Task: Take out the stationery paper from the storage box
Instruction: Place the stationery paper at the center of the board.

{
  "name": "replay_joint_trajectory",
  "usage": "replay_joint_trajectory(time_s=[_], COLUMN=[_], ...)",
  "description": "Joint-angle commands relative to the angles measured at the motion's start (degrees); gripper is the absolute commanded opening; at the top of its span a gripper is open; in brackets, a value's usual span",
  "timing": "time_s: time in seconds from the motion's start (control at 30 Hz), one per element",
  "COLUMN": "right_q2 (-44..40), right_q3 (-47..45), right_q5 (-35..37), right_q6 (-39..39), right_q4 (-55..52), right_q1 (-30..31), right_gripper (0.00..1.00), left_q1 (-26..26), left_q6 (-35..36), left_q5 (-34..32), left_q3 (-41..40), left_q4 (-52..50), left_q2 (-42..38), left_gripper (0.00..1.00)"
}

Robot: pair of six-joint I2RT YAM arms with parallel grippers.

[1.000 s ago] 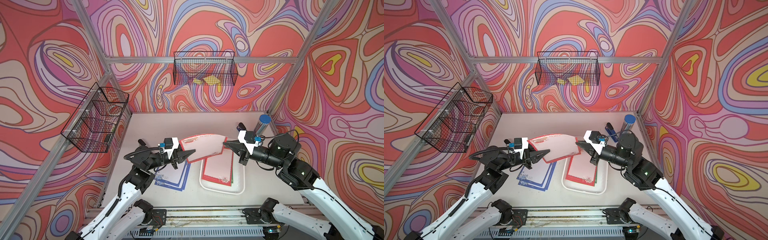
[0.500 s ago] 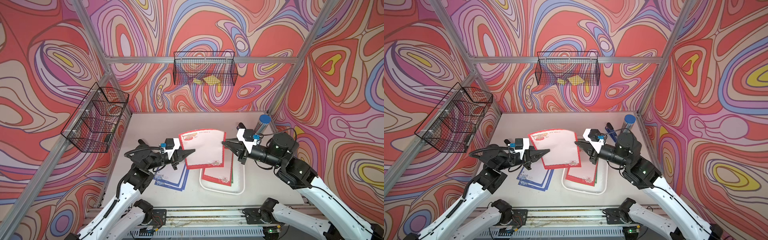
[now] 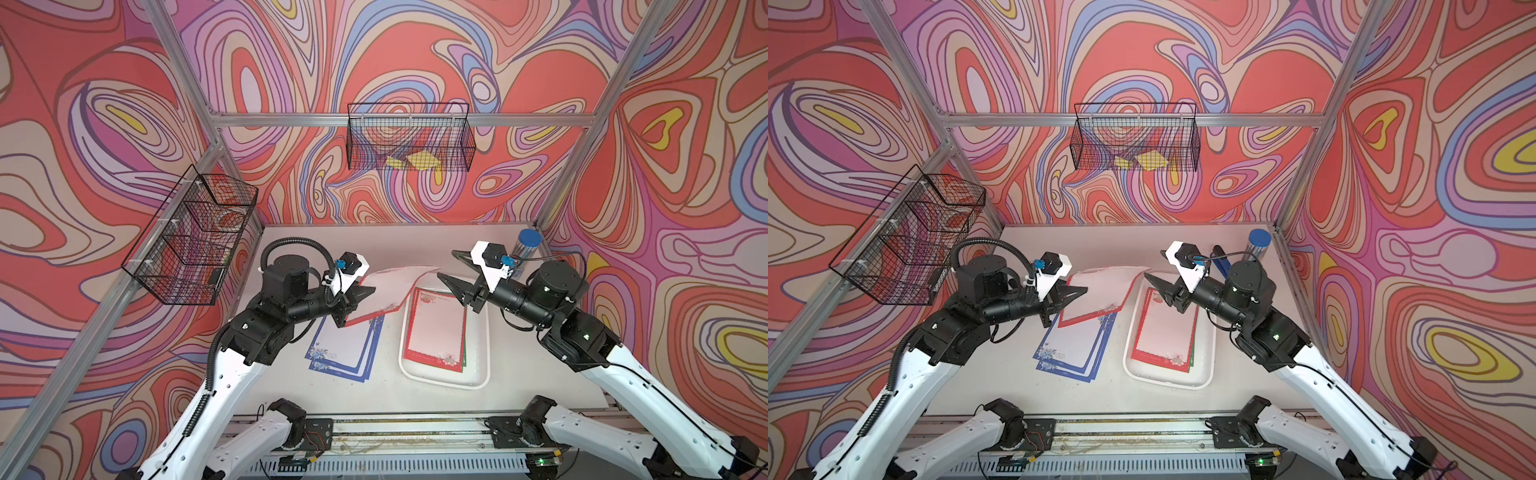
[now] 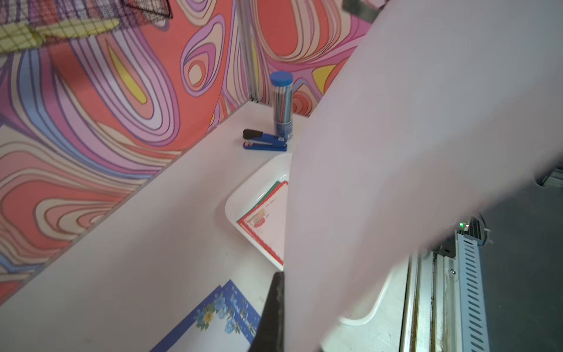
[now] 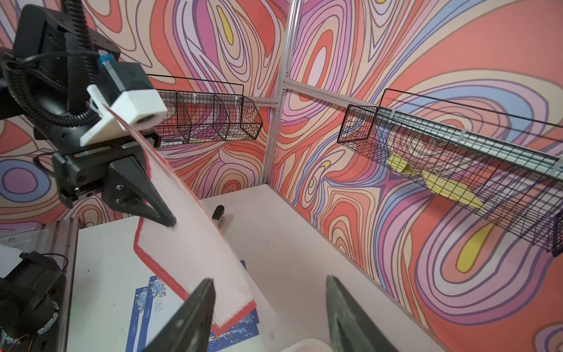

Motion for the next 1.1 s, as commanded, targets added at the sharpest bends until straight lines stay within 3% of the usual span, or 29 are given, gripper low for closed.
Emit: replay_joint_trajectory(time_s=[0.0, 0.33, 0.6, 1.07], right_q2=[0.1, 0.1, 0.8, 2.7], right_q3=[-1.3, -3.4, -5.2, -5.5], right_q5=[0.7, 3.3, 5.3, 2.7], right_q6=[-0.1, -2.0, -3.2, -2.2], right_q4=[2.0, 2.2, 0.9, 0.1], right_q1=[0.4, 0.4, 0.4, 0.4], right_gripper=[0.61, 0.59, 0.59, 0.57], left_q1=[1.1, 3.4, 8.7, 10.8], left_q6=[0.9, -1.9, -3.8, -1.9], left_q5=[-6.9, -9.8, -2.5, 1.5], left_q3=[2.9, 9.6, 15.0, 18.8], left_q4=[-13.7, -27.0, -34.4, -40.1], left_q2=[2.7, 14.1, 25.5, 39.1], left_gripper=[0.00, 0.00, 0.00, 0.00])
